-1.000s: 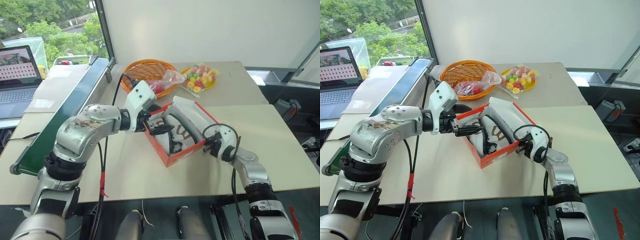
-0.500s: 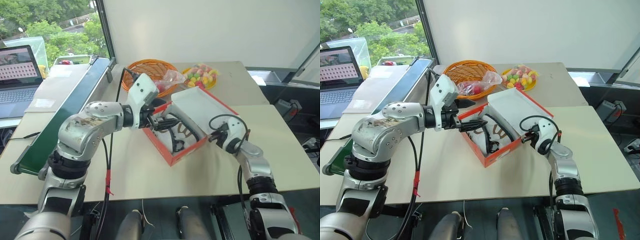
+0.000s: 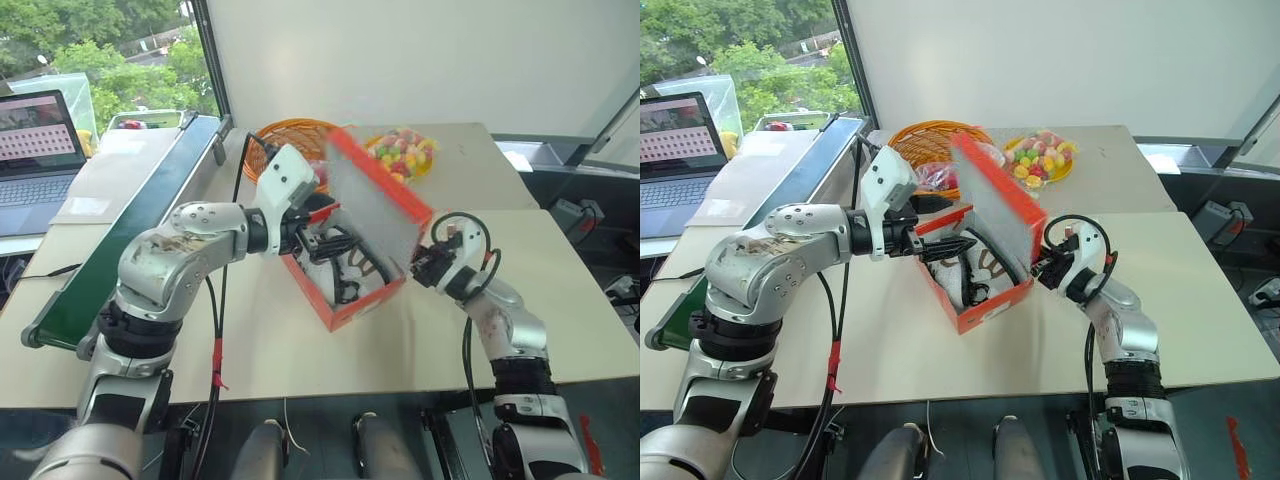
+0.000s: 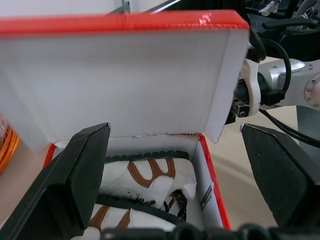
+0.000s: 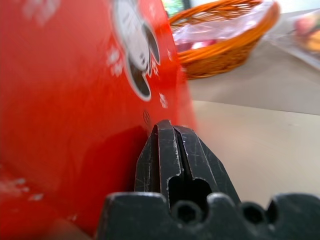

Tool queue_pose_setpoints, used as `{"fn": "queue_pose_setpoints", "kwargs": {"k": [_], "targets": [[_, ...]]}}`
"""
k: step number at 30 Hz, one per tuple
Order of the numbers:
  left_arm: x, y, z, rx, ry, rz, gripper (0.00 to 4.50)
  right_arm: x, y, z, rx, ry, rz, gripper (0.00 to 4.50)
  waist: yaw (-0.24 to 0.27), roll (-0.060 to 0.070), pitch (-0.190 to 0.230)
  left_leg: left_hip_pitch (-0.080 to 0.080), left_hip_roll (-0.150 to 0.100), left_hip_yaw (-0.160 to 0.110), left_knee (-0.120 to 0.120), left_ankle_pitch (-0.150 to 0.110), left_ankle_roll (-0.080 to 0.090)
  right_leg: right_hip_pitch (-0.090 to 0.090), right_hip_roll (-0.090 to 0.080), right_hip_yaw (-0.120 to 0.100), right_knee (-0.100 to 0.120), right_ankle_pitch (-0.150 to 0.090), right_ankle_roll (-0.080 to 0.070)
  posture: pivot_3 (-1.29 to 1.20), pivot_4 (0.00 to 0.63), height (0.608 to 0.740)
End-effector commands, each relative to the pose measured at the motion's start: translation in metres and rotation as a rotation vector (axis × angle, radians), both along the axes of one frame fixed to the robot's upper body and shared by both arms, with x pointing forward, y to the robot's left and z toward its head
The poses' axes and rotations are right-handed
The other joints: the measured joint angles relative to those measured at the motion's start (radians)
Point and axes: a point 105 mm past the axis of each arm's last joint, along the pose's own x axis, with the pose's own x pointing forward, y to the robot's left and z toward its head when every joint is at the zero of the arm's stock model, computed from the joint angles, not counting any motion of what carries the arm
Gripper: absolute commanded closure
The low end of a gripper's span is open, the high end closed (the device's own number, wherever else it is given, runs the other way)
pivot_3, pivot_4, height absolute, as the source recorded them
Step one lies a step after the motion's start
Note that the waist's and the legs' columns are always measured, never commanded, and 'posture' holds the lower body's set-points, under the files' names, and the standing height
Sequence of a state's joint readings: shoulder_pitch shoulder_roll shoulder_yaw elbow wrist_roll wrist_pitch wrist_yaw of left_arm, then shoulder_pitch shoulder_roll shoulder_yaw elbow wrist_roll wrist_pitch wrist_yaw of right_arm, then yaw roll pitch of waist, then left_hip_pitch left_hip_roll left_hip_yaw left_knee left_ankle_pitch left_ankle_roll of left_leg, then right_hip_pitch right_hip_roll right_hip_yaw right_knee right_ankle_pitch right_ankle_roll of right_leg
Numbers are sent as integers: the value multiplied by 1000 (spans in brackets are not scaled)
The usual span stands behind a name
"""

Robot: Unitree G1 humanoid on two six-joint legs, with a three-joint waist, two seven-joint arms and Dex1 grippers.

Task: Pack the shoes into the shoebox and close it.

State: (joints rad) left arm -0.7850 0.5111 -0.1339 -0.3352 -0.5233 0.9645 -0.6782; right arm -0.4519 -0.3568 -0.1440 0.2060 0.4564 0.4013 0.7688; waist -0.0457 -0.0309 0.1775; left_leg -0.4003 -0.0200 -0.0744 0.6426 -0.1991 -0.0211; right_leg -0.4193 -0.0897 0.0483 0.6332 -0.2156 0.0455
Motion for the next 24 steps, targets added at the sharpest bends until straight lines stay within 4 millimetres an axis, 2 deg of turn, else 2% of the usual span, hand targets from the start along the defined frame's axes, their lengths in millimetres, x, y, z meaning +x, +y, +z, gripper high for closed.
{"fn": "queue_pose_setpoints", "kwargs": {"k": [1,5,7,13,16,17,19,24], "targets": [[2,0,16,-19,-64,7,13,-11,13,5,-42,4,101,4500,-1,0,0,0,0,0,0,0,0,0,0,0,0,0,0,0,150,740],[5,5,20,-25,-75,32,13,-18,31,-15,-176,70,185,4500,-1,0,0,0,0,0,0,0,0,0,0,0,0,0,0,0,150,740],[6,9,20,-23,-70,49,13,-14,35,-18,-235,70,175,4500,-2,0,0,0,0,0,0,0,0,0,0,0,0,0,0,0,150,740],[13,33,-3,42,-28,174,13,8,63,25,-264,-40,204,4500,-14,0,0,1,0,0,0,0,0,-1,0,0,1,0,0,0,150,740],[15,40,-9,44,-15,230,13,17,80,33,-310,-59,258,4500,-15,0,0,0,0,0,0,0,0,-1,0,0,1,0,0,0,150,740],[15,40,-10,41,-15,238,13,19,84,32,-328,-60,277,4500,-14,0,0,0,0,0,0,0,0,-2,0,0,1,0,0,0,150,740],[14,41,-10,29,-17,254,13,24,90,17,-416,-48,300,4500,-11,0,0,-1,0,-1,0,0,0,-2,0,-1,1,0,0,0,150,740],[12,42,-9,13,-26,282,13,32,86,-14,-563,-41,302,4500,1,0,0,-2,-1,-1,0,0,0,-2,-1,-2,0,0,0,0,150,740]]}}
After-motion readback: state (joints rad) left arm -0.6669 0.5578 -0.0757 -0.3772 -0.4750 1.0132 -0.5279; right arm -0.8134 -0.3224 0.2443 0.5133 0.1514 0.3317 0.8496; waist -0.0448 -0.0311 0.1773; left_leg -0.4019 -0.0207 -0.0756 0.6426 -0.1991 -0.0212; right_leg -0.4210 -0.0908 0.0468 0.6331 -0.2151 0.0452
